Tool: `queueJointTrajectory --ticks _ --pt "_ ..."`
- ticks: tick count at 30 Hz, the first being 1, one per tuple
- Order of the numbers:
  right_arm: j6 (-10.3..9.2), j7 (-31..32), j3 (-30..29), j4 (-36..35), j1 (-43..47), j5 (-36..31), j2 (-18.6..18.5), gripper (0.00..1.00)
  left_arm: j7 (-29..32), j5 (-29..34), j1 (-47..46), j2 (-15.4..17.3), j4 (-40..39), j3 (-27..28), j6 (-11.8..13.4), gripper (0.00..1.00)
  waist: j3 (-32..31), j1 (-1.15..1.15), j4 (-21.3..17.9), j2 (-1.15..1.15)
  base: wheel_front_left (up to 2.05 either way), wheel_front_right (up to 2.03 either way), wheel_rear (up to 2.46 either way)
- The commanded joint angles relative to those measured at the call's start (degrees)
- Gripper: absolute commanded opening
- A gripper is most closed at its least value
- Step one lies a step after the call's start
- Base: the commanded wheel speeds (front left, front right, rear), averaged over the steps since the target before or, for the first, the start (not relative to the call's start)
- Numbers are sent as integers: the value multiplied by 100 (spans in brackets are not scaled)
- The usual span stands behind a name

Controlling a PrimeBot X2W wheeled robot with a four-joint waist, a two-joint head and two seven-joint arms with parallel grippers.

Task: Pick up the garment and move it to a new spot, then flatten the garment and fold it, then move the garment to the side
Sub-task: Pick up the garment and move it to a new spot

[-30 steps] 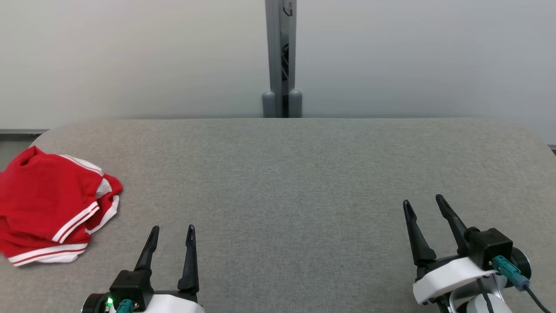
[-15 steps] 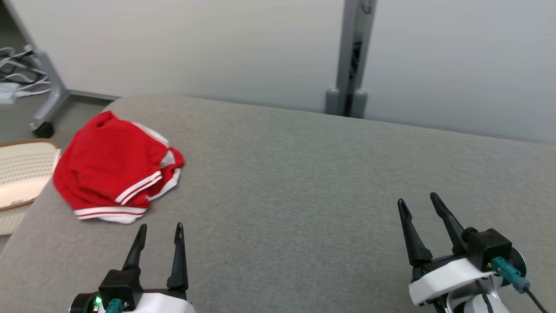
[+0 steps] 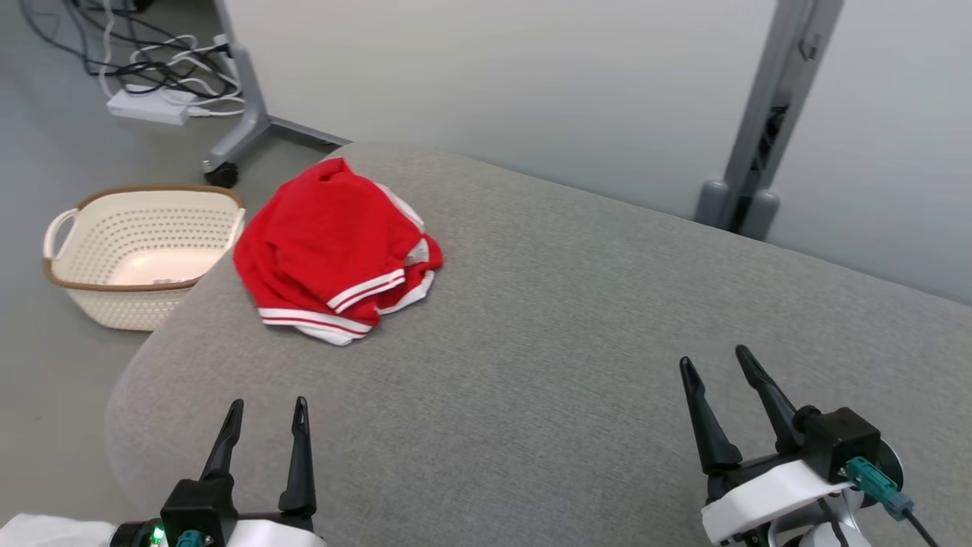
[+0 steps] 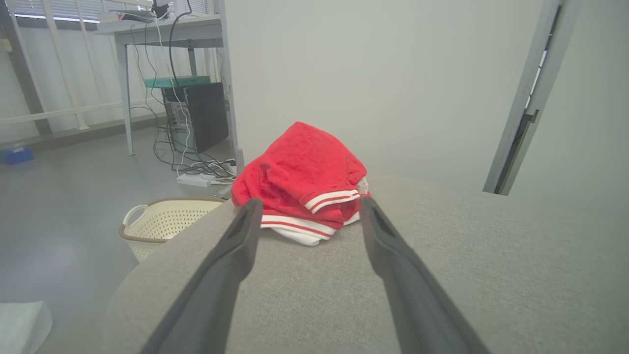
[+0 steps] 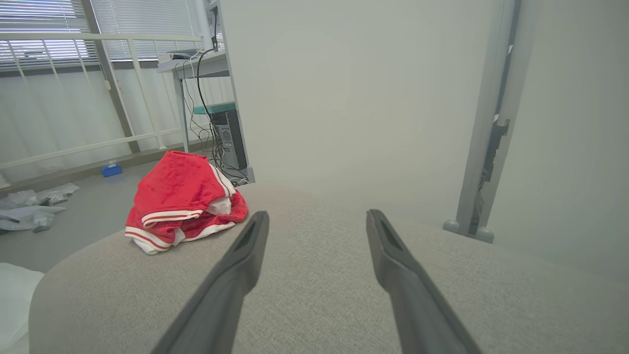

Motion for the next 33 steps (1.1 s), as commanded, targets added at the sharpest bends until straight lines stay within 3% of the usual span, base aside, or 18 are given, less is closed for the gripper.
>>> queueJointTrajectory --ticks 1,26,33 --pt "3 -14 73 26 -4 40 -42 100 -16 33 37 20 -33 64 6 100 -18 0 179 0 0 0 0" --pt "3 -14 247 158 -390 -167 -45 100 -16 -358 27 21 -109 150 308 100 184 0 328 0 0 0 0" --pt "3 -14 3 -123 -581 -596 -58 100 -16 -471 -615 24 199 313 106 100 701 0 353 0 0 0 0"
